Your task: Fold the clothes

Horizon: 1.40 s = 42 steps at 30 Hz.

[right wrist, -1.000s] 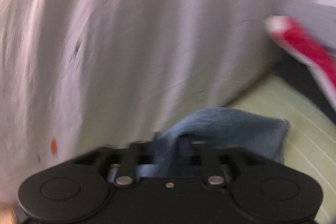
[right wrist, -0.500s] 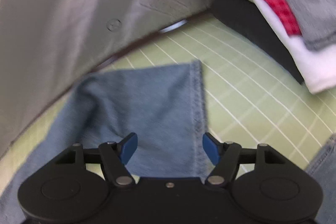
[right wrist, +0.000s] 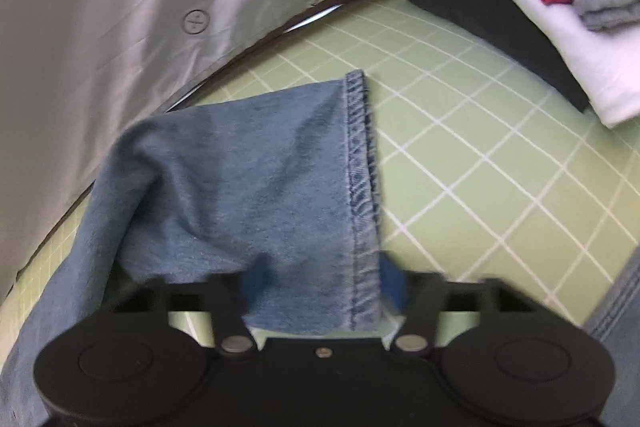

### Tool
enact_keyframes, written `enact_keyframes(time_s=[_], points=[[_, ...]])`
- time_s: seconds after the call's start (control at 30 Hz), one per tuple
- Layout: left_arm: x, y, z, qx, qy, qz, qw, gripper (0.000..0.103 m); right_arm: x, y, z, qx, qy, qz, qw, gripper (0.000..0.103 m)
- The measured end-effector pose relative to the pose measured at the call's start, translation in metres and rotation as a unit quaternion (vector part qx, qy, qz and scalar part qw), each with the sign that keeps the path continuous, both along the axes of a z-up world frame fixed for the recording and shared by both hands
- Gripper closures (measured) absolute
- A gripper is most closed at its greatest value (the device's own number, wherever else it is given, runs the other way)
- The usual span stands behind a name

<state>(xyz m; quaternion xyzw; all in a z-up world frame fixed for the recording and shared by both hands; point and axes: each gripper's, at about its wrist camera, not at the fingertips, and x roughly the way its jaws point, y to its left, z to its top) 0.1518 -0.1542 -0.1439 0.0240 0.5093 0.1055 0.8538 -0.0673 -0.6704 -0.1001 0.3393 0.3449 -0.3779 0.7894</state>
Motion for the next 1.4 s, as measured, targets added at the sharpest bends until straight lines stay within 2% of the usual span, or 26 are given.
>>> enact_keyframes(time_s=[0.03, 0.07, 0.1, 0.2, 0.3, 0.37, 0.4, 0.5, 0.57, 0.6, 0.63, 0.7, 0.77, 0.8, 0.93, 1.03, 1.07, 1.17, 1.27, 1.4], points=[[0.001, 0.001, 0.000, -0.002, 0.001, 0.003, 1.0000, 0.007, -0.001, -0.001, 0.000, -0.001, -0.002, 0.011, 1.000, 0.092], [0.002, 0.003, -0.001, -0.005, 0.004, 0.005, 1.0000, 0.006, -0.003, -0.003, 0.000, 0.005, -0.016, 0.021, 1.000, 0.094], [0.003, 0.004, -0.002, -0.008, 0.006, 0.007, 0.9999, 0.005, -0.008, -0.006, 0.003, 0.002, -0.035, 0.017, 0.999, 0.096], [0.003, 0.010, -0.002, -0.024, 0.012, 0.015, 0.9995, 0.004, -0.012, -0.020, 0.032, -0.084, -0.025, 0.017, 0.996, 0.097], [0.001, 0.016, -0.005, -0.044, 0.013, 0.031, 0.9985, 0.002, -0.017, -0.044, 0.068, -0.187, -0.001, -0.004, 0.982, 0.097], [0.001, 0.019, -0.006, -0.051, 0.013, 0.038, 0.9979, 0.001, -0.022, -0.070, 0.081, -0.196, 0.001, -0.038, 0.980, 0.096], [0.000, 0.020, -0.006, -0.052, 0.013, 0.039, 0.9978, 0.000, -0.023, -0.087, 0.079, -0.171, 0.004, -0.049, 0.984, 0.095], [0.000, 0.023, -0.007, -0.055, 0.014, 0.039, 0.9976, 0.000, -0.022, -0.111, 0.061, -0.141, 0.051, -0.075, 0.986, 0.088], [0.000, 0.024, -0.007, -0.056, 0.013, 0.040, 0.9976, 0.000, -0.021, -0.106, 0.052, -0.159, 0.094, -0.076, 0.980, 0.084], [-0.001, 0.024, -0.007, -0.056, 0.012, 0.042, 0.9975, 0.000, -0.021, -0.104, 0.048, -0.168, 0.113, -0.078, 0.976, 0.070], [-0.001, 0.024, -0.007, -0.056, 0.011, 0.043, 0.9975, 0.000, -0.026, -0.098, 0.045, -0.161, 0.102, -0.088, 0.978, 0.056], [-0.001, 0.024, -0.007, -0.056, 0.010, 0.045, 0.9973, 0.000, -0.034, -0.086, 0.041, -0.143, 0.073, -0.086, 0.983, 0.046], [0.000, 0.023, -0.007, -0.056, 0.012, 0.048, 0.9972, 0.000, -0.034, -0.069, 0.030, -0.129, 0.072, -0.066, 0.987, 0.037], [0.001, 0.023, -0.006, -0.056, 0.013, 0.049, 0.9972, 0.000, -0.034, -0.061, 0.024, -0.122, 0.072, -0.055, 0.988, 0.028], [0.006, 0.019, -0.001, -0.047, 0.026, 0.038, 0.9979, 0.001, -0.027, -0.026, 0.004, -0.094, 0.095, -0.001, 0.991, 0.024], [-0.001, 0.016, 0.010, -0.049, 0.011, 0.026, 0.9984, 0.001, -0.037, 0.001, 0.006, -0.082, 0.082, 0.003, 0.993, 0.013], [-0.006, 0.016, 0.014, -0.054, 0.007, 0.025, 0.9982, 0.001, -0.042, 0.009, 0.009, -0.079, 0.076, 0.002, 0.994, 0.012], [-0.027, 0.017, 0.023, -0.065, 0.000, 0.019, 0.9977, 0.001, -0.065, 0.030, 0.017, -0.073, 0.064, 0.013, 0.995, 0.006], [-0.052, 0.018, 0.029, -0.072, -0.006, 0.014, 0.9973, 0.001, -0.097, 0.046, 0.024, -0.068, 0.058, 0.021, 0.996, 0.006], [-0.088, 0.014, 0.026, -0.089, 0.000, 0.007, 0.9960, 0.001, -0.147, 0.056, 0.027, -0.040, 0.026, -0.006, 0.999, 0.005]])
